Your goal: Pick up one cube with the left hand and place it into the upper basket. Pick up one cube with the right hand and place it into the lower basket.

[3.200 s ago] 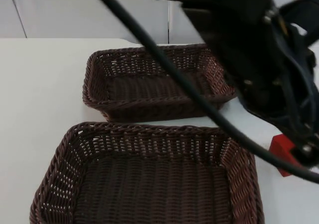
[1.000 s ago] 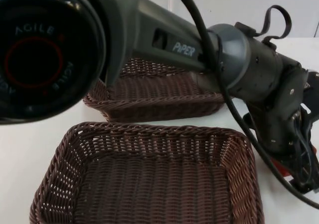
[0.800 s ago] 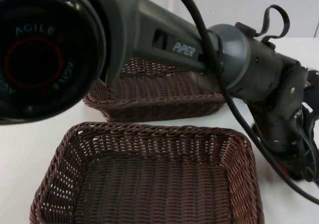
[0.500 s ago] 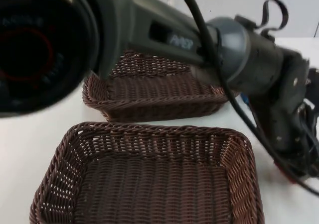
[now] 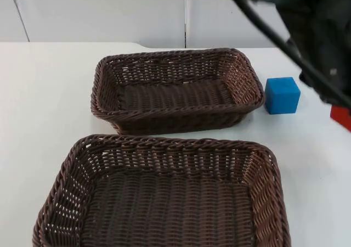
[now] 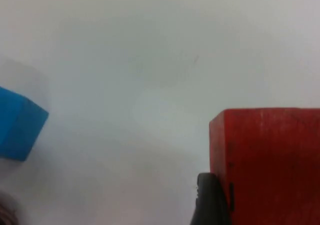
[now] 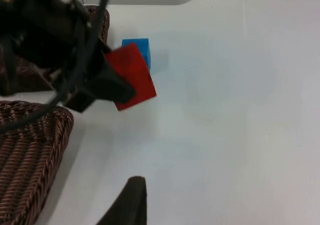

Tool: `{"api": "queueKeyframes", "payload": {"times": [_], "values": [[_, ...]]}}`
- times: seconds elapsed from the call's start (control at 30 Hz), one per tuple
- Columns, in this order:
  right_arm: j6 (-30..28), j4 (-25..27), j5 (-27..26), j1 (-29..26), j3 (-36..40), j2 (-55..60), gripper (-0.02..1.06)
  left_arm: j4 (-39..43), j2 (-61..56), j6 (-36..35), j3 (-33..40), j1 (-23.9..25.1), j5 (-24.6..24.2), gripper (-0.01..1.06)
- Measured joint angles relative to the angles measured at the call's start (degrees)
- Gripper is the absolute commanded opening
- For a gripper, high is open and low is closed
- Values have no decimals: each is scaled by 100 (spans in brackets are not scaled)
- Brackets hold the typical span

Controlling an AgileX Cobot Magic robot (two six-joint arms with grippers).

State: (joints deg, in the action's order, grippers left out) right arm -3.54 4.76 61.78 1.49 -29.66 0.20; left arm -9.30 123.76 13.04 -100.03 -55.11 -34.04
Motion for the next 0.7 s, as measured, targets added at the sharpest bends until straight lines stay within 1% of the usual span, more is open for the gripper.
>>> {"api": "queueKeyframes", "payload": {"times": [0.23,0.37,0.47,0.6,0.7], "values": [[0,0,0,0,0,0,105,-11,-383,0,0,0,-290,0],[0,0,0,0,0,0,105,13,-465,-12,0,0,-375,0],[0,0,0,0,0,0,105,137,-477,-135,0,0,-422,0],[0,0,0,0,0,0,105,528,-486,-479,0,0,-561,0],[0,0,0,0,0,0,105,631,-512,-515,0,0,-642,0]]}}
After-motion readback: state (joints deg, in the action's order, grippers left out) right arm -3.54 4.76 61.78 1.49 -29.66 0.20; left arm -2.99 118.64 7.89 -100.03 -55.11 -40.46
